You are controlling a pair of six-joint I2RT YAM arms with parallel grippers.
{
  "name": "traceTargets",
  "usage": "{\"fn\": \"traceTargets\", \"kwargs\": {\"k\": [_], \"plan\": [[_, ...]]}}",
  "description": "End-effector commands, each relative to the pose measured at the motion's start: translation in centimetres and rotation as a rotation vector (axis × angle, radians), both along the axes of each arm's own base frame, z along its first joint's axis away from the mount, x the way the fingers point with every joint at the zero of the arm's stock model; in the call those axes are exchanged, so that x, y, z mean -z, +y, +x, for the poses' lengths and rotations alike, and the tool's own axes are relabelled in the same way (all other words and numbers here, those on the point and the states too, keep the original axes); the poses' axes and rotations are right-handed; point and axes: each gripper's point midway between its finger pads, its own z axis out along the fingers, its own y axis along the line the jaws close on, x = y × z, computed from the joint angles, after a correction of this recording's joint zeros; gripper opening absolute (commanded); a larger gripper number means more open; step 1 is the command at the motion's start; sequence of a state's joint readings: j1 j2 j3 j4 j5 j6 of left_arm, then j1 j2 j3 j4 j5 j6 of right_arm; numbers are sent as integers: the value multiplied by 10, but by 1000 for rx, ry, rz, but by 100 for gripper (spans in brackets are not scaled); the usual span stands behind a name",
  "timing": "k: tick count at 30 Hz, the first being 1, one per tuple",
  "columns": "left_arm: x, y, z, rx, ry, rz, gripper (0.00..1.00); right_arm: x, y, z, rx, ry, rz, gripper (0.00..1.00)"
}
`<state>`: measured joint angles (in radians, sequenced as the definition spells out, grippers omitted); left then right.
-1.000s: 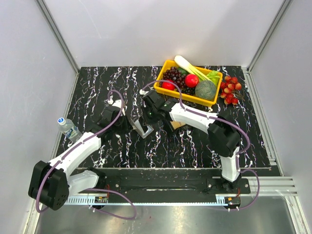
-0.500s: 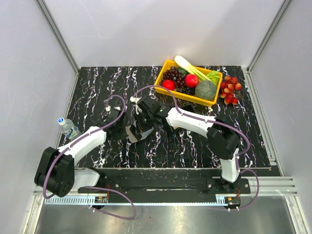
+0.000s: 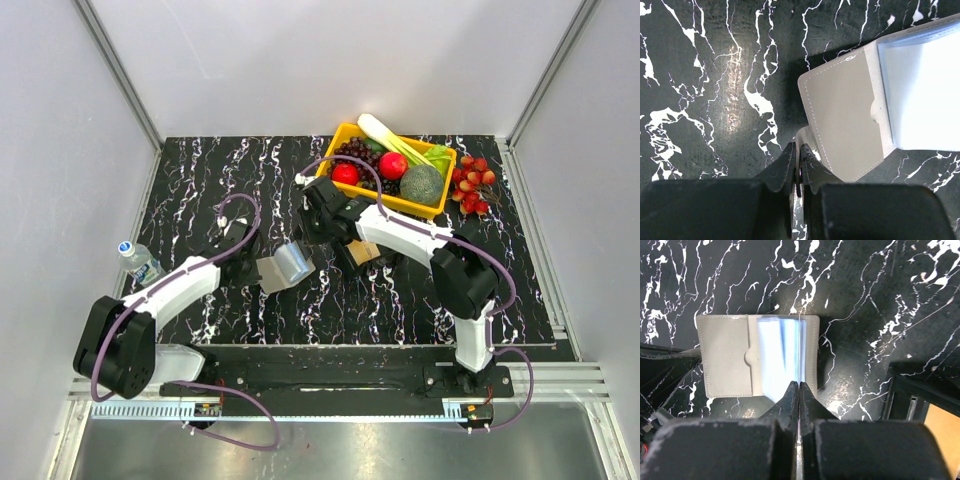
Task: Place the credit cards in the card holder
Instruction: Insert the credit card into the card holder.
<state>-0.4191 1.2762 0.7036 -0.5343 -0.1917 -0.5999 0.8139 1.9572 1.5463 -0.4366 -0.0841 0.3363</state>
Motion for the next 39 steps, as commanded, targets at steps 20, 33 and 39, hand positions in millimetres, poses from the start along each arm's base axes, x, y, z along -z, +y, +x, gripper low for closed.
{"fn": "traceTargets", "kwargs": {"k": [20, 33, 39], "plan": [[2, 5, 25, 5, -3, 86, 0, -34, 20, -6, -51, -1, 142, 0], [-6, 2, 33, 12, -39, 73, 0, -38, 26, -10, -67, 21, 177, 0], [-14, -3, 34, 26, -73, 43, 0, -50, 26, -10, -62, 3, 199, 0]]}}
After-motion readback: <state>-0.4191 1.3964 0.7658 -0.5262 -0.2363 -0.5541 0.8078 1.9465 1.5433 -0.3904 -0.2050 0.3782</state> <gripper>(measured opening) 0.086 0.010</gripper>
